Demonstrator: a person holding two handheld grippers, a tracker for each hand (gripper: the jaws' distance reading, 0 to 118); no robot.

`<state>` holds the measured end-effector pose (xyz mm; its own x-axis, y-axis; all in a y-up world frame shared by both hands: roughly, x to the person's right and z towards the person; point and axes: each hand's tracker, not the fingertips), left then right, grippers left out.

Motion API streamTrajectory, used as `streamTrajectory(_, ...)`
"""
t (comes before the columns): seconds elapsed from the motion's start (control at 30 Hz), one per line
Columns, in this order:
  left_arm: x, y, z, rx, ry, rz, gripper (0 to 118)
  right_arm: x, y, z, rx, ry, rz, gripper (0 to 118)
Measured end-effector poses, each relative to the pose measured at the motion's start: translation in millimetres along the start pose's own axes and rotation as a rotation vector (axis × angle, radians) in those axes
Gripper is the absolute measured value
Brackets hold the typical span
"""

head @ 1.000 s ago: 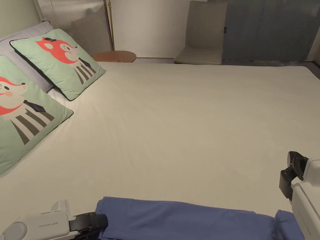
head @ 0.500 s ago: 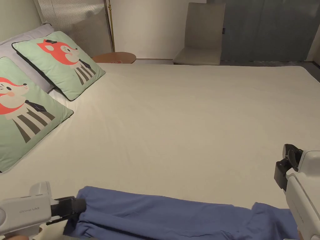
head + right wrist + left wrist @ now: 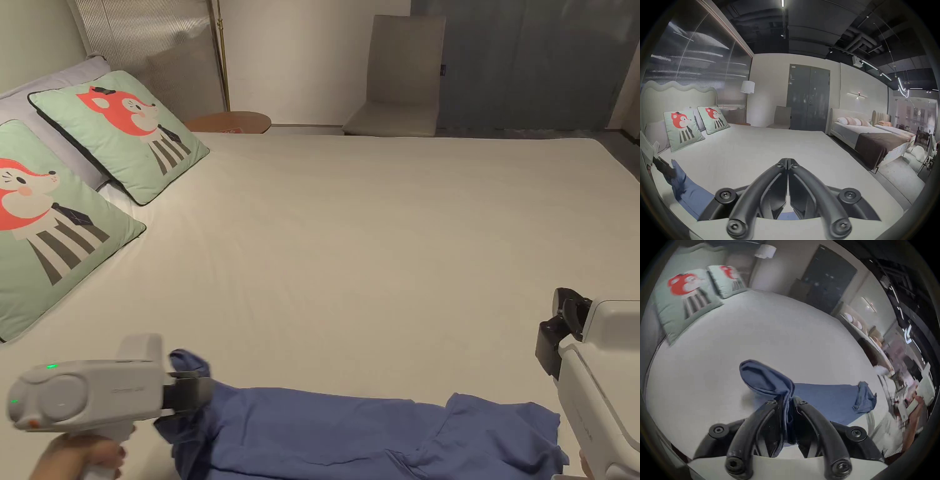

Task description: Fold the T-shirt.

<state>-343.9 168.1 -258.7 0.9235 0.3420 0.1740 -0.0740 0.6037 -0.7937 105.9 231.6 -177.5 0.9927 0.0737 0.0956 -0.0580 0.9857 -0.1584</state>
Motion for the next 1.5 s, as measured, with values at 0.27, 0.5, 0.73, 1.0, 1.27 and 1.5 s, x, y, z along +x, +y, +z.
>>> streamTrajectory(0.27, 106, -12, -67, -0.101, -0.094, -0.074, 7, 19, 0, 7, -0.002, -0.032, -0.002, 1)
streamTrajectory(0.5, 144, -30, -109, -0.168, -0.107, -0.093, 10, 31, -1, 11, -0.01, -0.054, -0.008, 1)
streamTrajectory(0.73, 146, -34, -94, -0.153, -0.159, -0.024, 108, 35, -5, 12, -0.024, -0.064, -0.011, 1)
streamTrajectory(1.0, 122, -34, -32, 0.345, 0.052, -0.159, 107, 29, -3, 13, -0.029, -0.047, -0.01, 1)
streamTrajectory(1.27, 90, -53, -53, 0.32, 0.237, -0.238, 0, 26, -4, 12, -0.032, -0.037, -0.015, 1)
streamTrajectory(1.5, 104, -90, -93, 0.164, 0.213, -0.274, 0, 29, -8, 12, -0.049, -0.042, -0.014, 1)
